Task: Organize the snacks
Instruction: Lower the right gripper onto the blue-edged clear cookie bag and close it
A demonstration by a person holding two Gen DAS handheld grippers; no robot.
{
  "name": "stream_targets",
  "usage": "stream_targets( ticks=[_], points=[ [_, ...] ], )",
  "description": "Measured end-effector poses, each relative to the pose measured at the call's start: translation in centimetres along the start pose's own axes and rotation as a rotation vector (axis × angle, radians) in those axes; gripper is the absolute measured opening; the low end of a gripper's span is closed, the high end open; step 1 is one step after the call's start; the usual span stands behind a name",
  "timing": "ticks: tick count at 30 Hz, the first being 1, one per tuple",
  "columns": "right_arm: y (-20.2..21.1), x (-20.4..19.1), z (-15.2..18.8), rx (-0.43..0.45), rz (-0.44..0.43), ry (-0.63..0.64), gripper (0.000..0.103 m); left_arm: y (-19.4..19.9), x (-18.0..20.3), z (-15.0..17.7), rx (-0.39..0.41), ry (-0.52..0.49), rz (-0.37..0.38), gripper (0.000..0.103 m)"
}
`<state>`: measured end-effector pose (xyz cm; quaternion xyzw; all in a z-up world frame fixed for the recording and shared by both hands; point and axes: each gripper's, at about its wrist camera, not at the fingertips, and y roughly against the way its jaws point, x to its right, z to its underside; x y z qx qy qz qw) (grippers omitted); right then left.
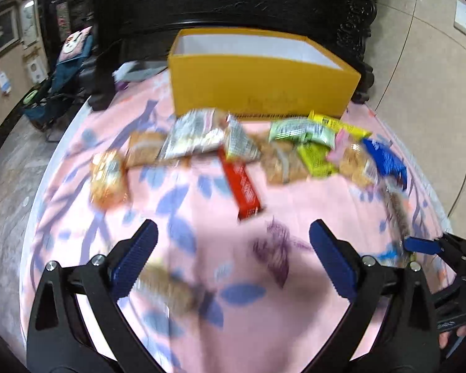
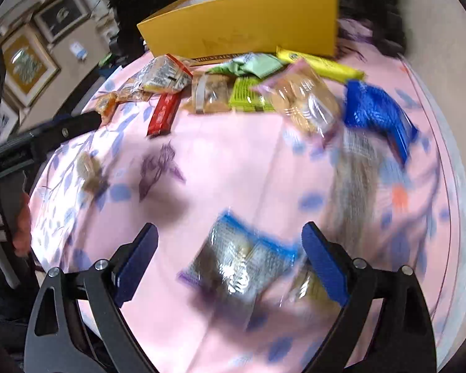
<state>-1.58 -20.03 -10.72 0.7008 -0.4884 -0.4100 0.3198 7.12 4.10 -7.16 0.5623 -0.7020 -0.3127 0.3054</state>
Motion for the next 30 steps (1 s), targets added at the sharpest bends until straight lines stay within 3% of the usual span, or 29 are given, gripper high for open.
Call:
stream_targets(
  ticks=[5, 11, 16, 17, 19, 21, 26, 30],
  points=[
    [0.0, -0.7, 2.6, -0.035, 0.003, -0.06, 0.094, 1.0, -0.5, 2.3, -0.022, 0.019, 0.008, 0.099],
    [-2.1, 0.2, 2.3, -0.025, -0.035, -0.169, 0.098, 2.1, -1.7, 3.0, -0.013, 0.044, -0.018, 0.099],
    [-3.3, -1.6, 1.7, 0.022, 0.091, -0.116, 0.099, 2.3, -3.2, 3.2, -0.021, 0.093, -0.035, 0.099],
    [-3.3, -1.9, 1.9, 0.041, 0.124, -0.099, 0.096, 2.2, -3.5, 3.3, -0.026, 0.1, -0.042, 0.099],
    [-2.9, -2.0, 2.6, 0.104, 0.208, -0.071, 0.062, 2.1, -3.6, 3.1, -0.029, 0.104, -0.048, 0.099],
    [-2.8, -1.3, 2.8, 0.137, 0.193, -0.073, 0.054, 1.6, -3.5, 2.6, -0.032, 0.106, -0.048, 0.099],
    [-3.1, -1.8, 2.5, 0.145, 0.171, -0.028, 0.053, -2.4, -1.4, -0.2, -0.054, 0.095, -0.031, 0.099],
    [-3.7, -2.6, 2.0, 0.152, 0.165, 0.025, 0.053, -6.6, 0.2, -2.0, -0.06, 0.077, -0.12, 0.099]
  ],
)
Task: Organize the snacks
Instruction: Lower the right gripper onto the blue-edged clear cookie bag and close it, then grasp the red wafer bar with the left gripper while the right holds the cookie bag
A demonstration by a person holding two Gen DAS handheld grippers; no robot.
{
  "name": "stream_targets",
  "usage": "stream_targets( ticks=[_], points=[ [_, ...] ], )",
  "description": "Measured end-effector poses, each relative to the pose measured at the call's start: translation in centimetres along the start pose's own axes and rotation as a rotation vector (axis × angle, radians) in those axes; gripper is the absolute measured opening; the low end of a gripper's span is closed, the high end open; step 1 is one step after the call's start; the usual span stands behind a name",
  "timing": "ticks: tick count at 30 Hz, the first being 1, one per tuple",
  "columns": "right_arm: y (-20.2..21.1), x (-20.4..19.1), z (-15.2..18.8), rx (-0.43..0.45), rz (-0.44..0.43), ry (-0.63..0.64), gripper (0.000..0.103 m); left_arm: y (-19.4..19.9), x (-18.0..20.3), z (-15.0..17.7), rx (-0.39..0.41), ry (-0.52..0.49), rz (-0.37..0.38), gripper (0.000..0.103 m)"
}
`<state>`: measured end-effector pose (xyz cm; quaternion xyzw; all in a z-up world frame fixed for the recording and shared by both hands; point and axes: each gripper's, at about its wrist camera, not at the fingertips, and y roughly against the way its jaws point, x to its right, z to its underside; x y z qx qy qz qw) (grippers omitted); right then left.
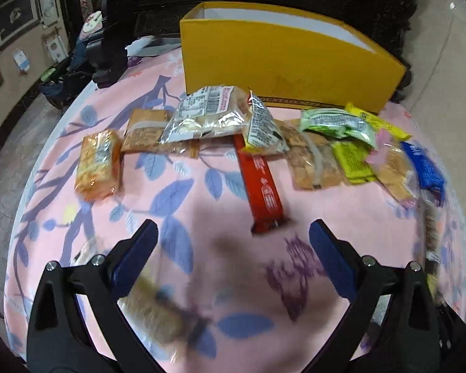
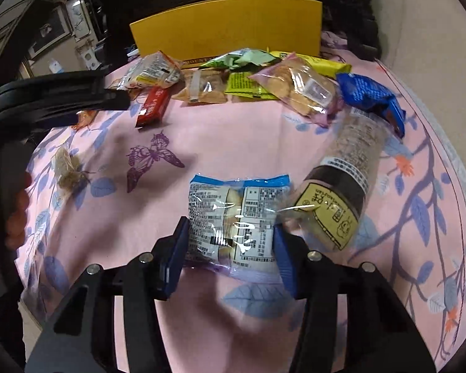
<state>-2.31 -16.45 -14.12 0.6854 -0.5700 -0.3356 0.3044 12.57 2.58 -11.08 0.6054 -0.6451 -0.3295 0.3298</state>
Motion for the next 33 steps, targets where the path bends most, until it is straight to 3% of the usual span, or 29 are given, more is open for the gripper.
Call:
stream_targets(
  ticks=[2, 4, 5, 6, 11, 13, 15, 19, 25, 28, 33],
  points=[
    [0.0, 0.4, 0.1, 0.003, -0.025, -0.009, 0.053, -1.9, 0.4, -0.7, -0.004, 0.011, -0.032, 0.098],
    [0.1, 0.8, 0.0, 0.002, -0.052, -0.022, 0.053, -3.6, 0.4, -1.1, -0.034, 0.03, -0.037, 0.092],
    [0.1, 1.1, 0.0, 0.001, -0.068, -0.032, 0.053, -4.6, 0.4, -1.3, -0.059, 0.038, -0.034, 0.082],
    [0.1, 1.2, 0.1, 0.002, -0.076, -0.036, 0.053, -5.2, 0.5, -1.3, -0.071, 0.041, -0.043, 0.082],
    [0.0, 1.0, 0.2, 0.011, -0.073, -0.023, 0.053, -5.7, 0.9, -2.2, -0.033, 0.057, -0.066, 0.081],
    [-0.1, 0.7, 0.3, 0.013, -0.059, -0.004, 0.053, -5.6, 1.1, -2.2, -0.02, 0.054, -0.079, 0.074],
    [-0.1, 0.7, 0.4, 0.017, -0.051, 0.0, 0.052, -4.8, 1.8, -1.8, -0.009, 0.019, -0.045, 0.024],
    [0.2, 1.2, 0.3, 0.011, -0.081, -0.05, 0.049, -3.3, 2.2, -0.2, -0.04, 0.013, 0.011, 0.023],
    [1.7, 0.5, 0.0, 0.024, -0.097, -0.068, 0.048, 0.5, -0.1, 3.4, -0.053, 0.046, 0.09, 0.024],
    [2.7, -0.1, -0.4, 0.05, -0.098, -0.069, 0.048, 3.3, -1.8, 5.2, -0.021, 0.068, 0.106, 0.024],
    [3.6, -1.3, -1.4, 0.075, -0.105, -0.056, 0.049, 6.6, -3.4, 5.4, 0.049, 0.074, 0.122, 0.024]
  ],
)
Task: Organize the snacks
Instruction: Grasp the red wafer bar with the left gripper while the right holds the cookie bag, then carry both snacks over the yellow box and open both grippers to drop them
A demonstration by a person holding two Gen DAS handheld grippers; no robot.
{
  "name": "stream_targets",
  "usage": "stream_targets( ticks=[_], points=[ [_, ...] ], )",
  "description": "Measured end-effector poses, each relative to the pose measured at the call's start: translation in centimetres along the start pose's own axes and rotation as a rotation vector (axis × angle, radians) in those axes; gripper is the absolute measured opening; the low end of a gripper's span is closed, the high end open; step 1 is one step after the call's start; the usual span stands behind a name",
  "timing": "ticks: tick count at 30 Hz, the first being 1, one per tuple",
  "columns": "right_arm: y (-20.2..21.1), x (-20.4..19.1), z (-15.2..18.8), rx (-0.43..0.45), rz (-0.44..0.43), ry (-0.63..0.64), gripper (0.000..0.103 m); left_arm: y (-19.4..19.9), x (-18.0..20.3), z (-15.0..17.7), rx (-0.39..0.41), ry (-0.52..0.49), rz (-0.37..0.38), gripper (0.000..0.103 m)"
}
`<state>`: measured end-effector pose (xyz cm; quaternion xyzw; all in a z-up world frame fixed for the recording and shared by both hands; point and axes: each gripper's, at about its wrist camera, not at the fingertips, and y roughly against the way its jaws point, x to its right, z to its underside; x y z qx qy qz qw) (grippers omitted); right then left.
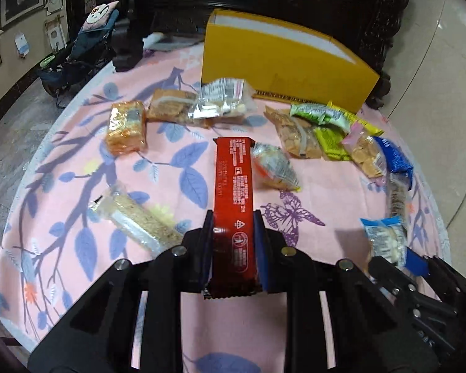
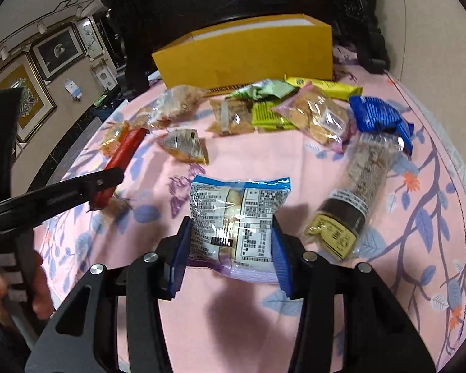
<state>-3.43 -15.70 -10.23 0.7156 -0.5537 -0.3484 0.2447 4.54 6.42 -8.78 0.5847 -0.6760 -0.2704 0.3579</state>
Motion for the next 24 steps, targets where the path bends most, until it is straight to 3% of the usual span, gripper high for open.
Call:
stream_targets(
  ticks=[5, 14, 19, 24],
  points=[
    [0.7, -0.8, -1.1, 0.024, 0.004, 0.023, 0.049, 2.4, 0.4, -0.5, 0.043, -0.002, 0.037, 0.024],
    [0.5, -0.5, -4.8, 0.053, 0.009, 0.044, 0.049, 2.0, 1.5, -3.0, 0.036, -0.035, 0.051, 0.024],
    [-0.1, 0.0, -10.6, 0.065, -0.036, 0.052, 0.049, 2.0, 3.8, -7.2, 0.079, -0.095, 0.033, 0.024],
    [-1.5, 1.0, -19.0, 0.119, -0.003, 0.046, 0.049, -0.1, 5.3, -14.9, 0.105, -0.107, 0.005, 0.024]
  ],
)
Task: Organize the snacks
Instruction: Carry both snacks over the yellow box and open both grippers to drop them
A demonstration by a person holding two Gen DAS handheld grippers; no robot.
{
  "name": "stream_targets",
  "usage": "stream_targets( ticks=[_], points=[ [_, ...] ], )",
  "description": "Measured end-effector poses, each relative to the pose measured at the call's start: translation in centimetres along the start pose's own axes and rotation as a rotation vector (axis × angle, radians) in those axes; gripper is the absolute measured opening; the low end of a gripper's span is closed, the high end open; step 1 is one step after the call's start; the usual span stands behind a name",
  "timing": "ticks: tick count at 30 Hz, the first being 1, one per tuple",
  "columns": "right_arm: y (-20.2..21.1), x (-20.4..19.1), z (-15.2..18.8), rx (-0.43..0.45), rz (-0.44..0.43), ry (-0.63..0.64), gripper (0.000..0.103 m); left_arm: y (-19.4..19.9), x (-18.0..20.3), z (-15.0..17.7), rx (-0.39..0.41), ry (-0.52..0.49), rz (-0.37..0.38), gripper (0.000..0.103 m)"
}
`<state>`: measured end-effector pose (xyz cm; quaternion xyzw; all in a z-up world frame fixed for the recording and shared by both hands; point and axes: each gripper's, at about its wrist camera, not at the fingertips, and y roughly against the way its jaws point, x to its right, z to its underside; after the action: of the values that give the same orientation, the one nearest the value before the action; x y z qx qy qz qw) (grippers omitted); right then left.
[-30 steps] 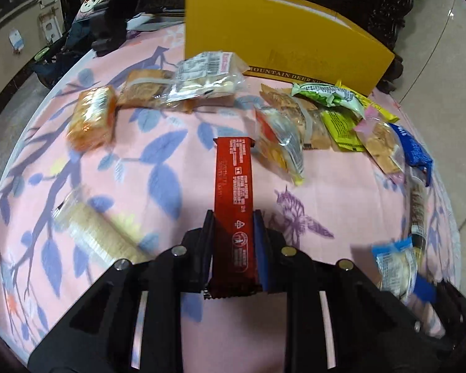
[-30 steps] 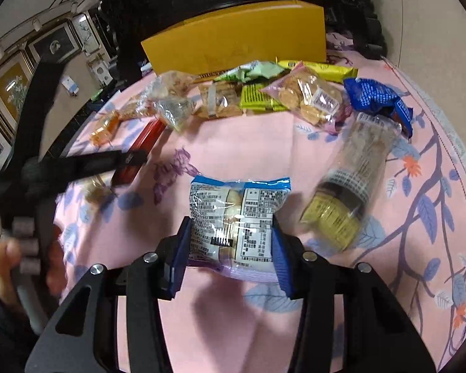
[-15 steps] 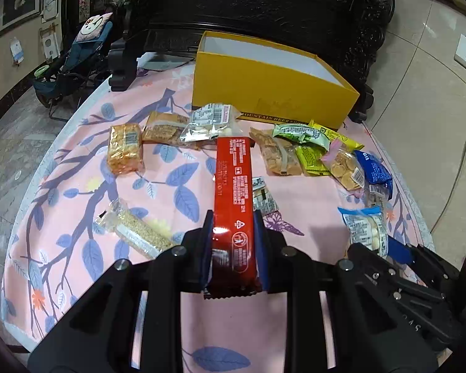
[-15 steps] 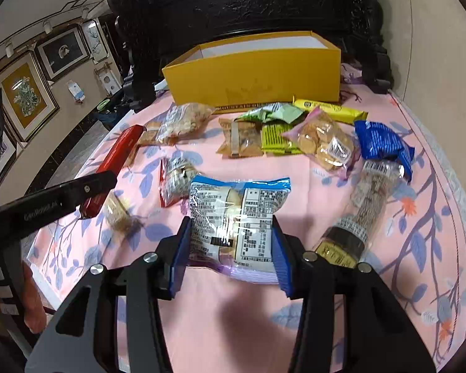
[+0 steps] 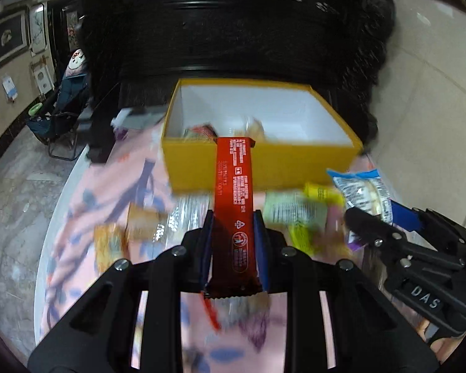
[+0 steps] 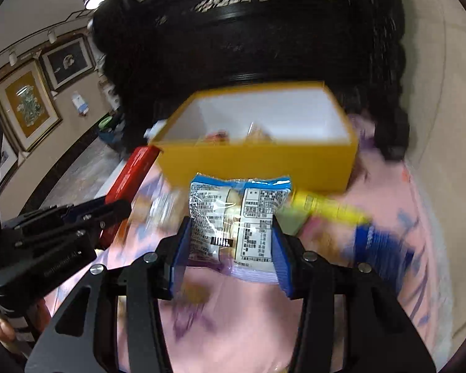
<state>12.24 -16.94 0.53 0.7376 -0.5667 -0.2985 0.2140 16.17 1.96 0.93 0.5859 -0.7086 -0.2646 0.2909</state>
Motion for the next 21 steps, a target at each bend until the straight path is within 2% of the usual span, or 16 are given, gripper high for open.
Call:
stream_targets(
  ticks=[3, 7, 11, 16, 17, 18, 19, 20, 21],
  points=[
    [-2.5, 1.1, -4.1, -0.014, -0.021, -0.042, 0.049, -3.0, -0.4, -4.7, -0.009, 0.021, 0.007, 0.024],
    [-6.1, 2.1, -8.0, -0.034, 0.014, -0.058, 0.049, -7.0, -0.8, -8.5, -0.036, 0.033, 0.007, 0.024],
    [-9.0, 3.3, -9.6, -0.062, 0.026, -0.085, 0.049, -10.9, -1.4, -10.5, -0.082, 0.061, 0.002, 0.024],
    [-11.1, 3.8, -10.4, -0.064, 0.028, -0.092, 0.05, -12.8, -1.3, -11.3, -0.083, 0.04, 0.0, 0.024],
    [-11.5, 4.0, -10.5, -0.063, 0.032, -0.104, 0.05, -13.1, -1.3, -11.5, -0.084, 0.03, -0.002, 0.027],
    [-11.8, 4.1, -10.6, -0.072, 0.04, -0.11, 0.059, -13.1, -1.2, -11.6, -0.087, 0.021, -0.007, 0.052],
    [-12.0, 4.4, -10.6, -0.075, 0.055, -0.126, 0.069, -13.3, -1.2, -11.8, -0.094, 0.013, -0.025, 0.065],
    [-12.1, 4.8, -10.6, -0.072, 0.059, -0.139, 0.07, -13.2, -1.5, -11.9, -0.078, 0.018, -0.07, 0.083],
    [-12.0, 5.2, -10.5, -0.079, 0.055, -0.146, 0.07, -13.0, -1.8, -11.9, -0.06, 0.021, -0.07, 0.088]
  ],
)
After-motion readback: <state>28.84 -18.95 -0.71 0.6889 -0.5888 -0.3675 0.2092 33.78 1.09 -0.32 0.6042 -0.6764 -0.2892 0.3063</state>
